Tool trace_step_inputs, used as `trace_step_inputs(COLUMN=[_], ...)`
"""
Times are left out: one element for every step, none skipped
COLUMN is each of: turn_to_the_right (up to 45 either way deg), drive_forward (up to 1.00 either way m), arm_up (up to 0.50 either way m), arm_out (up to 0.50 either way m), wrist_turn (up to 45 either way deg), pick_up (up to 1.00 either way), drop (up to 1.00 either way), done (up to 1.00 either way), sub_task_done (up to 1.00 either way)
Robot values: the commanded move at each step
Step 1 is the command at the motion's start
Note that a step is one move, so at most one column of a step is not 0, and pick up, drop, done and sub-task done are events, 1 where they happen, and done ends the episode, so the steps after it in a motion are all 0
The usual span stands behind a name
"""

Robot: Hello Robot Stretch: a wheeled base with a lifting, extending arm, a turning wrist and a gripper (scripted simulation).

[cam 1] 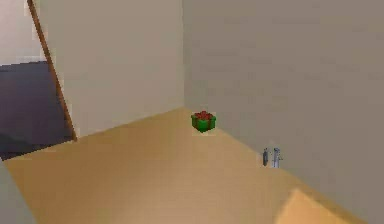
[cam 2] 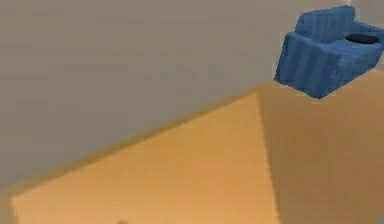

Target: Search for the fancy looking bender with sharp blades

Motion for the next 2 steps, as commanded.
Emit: trace_step_inputs(turn_to_the_right=[0.0, -45.0], drive_forward=[0.5, 0.0], arm_up=[0.0, 0.0], arm_out=[0.0, 0.0], wrist_turn=[0.0, 0.0], pick_up=[0.0, 0.0], drop=[0.0, 0.0], done=[0.0, 0.0], sub_task_done=[0.0, 0.0])
